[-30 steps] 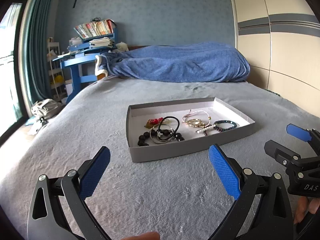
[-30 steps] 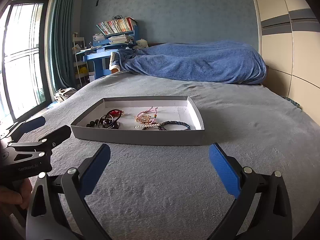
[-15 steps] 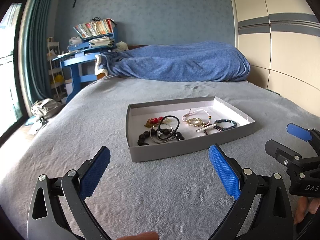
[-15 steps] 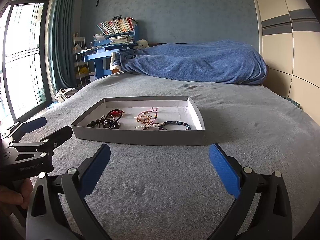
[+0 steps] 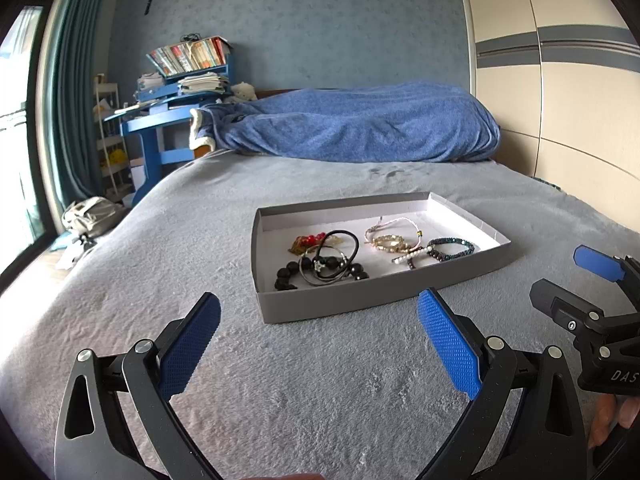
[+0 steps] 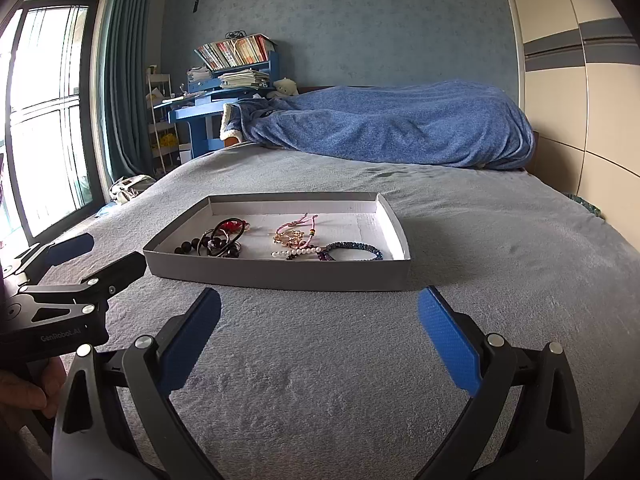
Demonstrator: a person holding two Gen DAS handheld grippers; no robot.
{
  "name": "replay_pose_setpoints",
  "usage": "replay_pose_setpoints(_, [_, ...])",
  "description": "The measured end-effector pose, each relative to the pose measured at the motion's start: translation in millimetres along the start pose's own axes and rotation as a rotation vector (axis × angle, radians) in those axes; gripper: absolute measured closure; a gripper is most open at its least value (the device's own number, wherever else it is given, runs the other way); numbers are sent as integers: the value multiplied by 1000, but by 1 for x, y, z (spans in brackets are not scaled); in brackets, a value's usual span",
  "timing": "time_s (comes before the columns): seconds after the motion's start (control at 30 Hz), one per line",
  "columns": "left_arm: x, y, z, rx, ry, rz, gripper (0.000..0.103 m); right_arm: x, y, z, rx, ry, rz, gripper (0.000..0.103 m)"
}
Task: Organize jewelry
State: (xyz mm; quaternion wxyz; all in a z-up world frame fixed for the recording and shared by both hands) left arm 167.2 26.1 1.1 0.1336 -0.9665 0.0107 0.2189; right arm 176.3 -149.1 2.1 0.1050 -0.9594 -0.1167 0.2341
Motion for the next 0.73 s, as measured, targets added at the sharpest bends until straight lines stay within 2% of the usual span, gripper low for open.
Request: replay_pose_setpoints(0.73, [3, 1, 2, 0, -6, 4, 5, -1, -1, 1, -2, -1, 0, 6])
Point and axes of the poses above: each gripper's, at about its wrist camera, not at the fingertips, and x roughly the way its jaws point, y to its right, z to its underside, the point moved 2 cm from there along x, roughly the way its jaws point, and after that the axes turned 15 degrees about x, right-handed, at the moved point
